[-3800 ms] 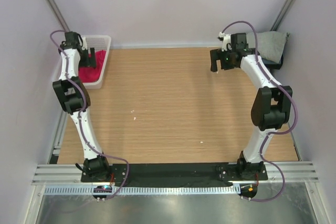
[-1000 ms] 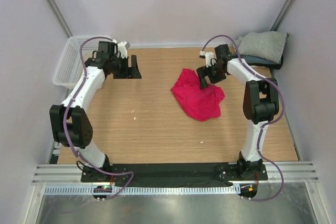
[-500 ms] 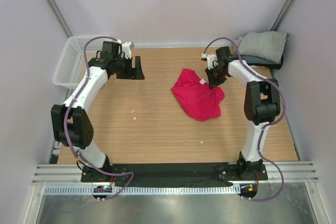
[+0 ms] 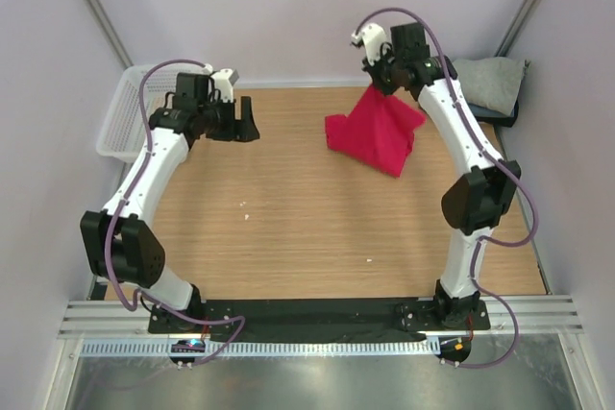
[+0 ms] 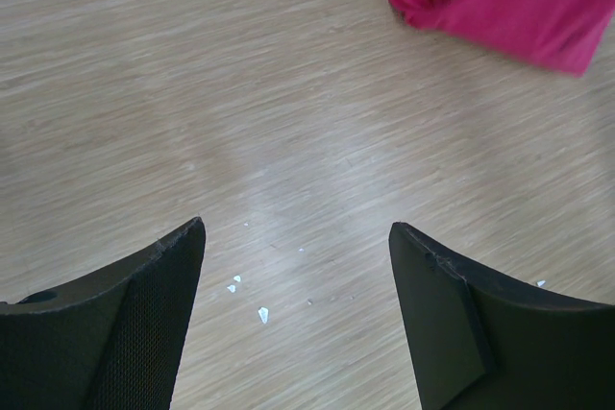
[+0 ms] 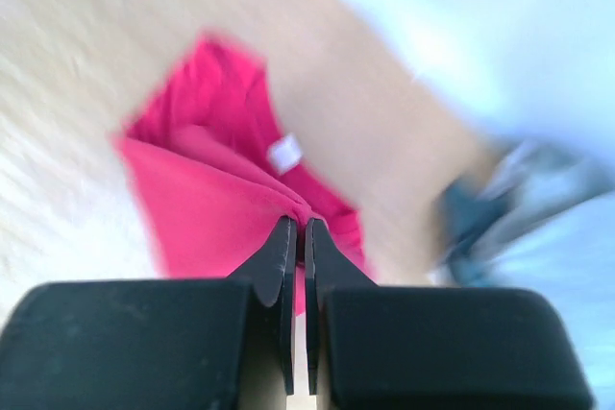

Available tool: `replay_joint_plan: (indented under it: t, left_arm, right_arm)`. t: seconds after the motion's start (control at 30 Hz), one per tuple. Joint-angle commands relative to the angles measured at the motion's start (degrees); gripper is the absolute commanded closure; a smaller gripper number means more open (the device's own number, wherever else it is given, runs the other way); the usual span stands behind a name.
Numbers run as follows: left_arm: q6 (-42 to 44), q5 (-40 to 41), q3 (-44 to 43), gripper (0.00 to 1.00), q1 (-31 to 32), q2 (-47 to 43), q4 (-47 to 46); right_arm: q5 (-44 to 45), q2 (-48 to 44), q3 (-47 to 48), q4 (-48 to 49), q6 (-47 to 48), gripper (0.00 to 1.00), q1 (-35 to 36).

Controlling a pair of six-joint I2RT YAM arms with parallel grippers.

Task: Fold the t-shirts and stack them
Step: Flatten the tshirt out

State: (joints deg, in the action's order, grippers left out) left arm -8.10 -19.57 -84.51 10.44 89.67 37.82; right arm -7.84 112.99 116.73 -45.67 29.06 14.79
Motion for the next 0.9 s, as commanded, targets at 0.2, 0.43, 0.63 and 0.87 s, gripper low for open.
replay_joint_plan:
  t: [0.2,0.43,0.63,0.87]
  left_arm:
    - [0.8,0.06,-1.27,0.21,0.02,-4.15,-1.88]
    - [1.77,-2.92,-1.89,0.2,0.11,-2.66,-1.0]
    - [-7.26,-13.11,-0.84,0.19,0.2,3.14,-1.7]
    - [2.03,-15.24,7.43,0.25,1.08,4.99,3.81]
  right_arm:
    - [-0.77,-23.93,4.85,-1.61,2.24,0.99,8.76]
    - [-1.82,-44.32,-19.93,-5.19,-2.25,0.69,4.06]
    - [2.4,-44.87,-31.56,-10.77,-2.86,0.36,2.0]
    - [-8.95,-35.75,-29.97,-2.86,-3.83,0.31,3.23]
